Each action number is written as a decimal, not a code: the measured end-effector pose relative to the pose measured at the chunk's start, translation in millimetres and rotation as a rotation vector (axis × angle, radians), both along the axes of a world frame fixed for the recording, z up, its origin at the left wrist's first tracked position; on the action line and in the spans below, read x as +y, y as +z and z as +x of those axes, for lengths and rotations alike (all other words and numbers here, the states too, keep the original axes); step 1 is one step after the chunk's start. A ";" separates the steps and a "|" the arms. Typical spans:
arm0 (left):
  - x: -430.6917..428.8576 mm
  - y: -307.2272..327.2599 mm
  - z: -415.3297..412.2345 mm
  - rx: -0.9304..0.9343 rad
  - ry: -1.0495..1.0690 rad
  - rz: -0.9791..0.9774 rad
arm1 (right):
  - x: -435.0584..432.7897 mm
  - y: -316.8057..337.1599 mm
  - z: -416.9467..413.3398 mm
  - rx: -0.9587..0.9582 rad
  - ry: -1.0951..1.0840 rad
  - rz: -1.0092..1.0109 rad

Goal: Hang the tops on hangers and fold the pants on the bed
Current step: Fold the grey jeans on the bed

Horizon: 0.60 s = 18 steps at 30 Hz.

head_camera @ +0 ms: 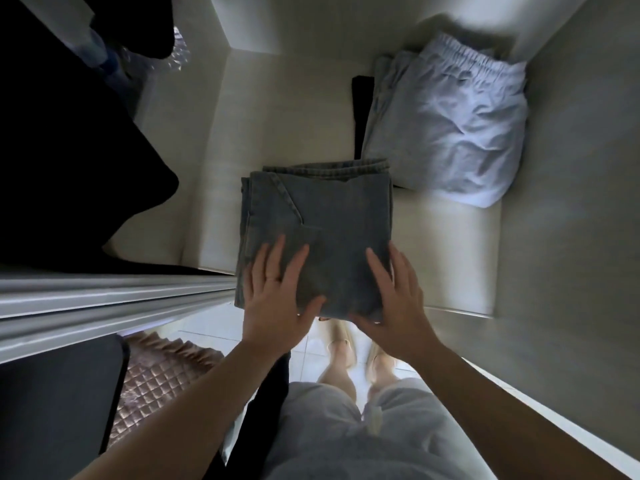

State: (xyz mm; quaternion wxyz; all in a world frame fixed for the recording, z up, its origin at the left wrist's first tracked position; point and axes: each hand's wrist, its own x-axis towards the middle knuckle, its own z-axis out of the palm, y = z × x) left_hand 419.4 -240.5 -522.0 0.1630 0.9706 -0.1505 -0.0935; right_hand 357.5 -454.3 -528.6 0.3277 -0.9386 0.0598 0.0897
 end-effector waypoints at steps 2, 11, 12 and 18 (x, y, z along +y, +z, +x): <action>1.5 -7.7 -15.2 0.013 -0.093 0.041 | 2.7 -9.1 -8.9 0.006 0.085 -0.068; 3.1 -35.6 -26.3 0.028 -0.071 0.230 | 10.3 -34.4 5.0 0.114 0.139 0.018; 2.7 -37.1 -24.3 0.017 -0.052 0.228 | 11.0 -35.4 8.3 0.122 0.147 0.031; 3.7 -41.6 -15.1 -0.036 0.047 0.240 | 14.5 -34.2 36.6 0.136 0.204 0.069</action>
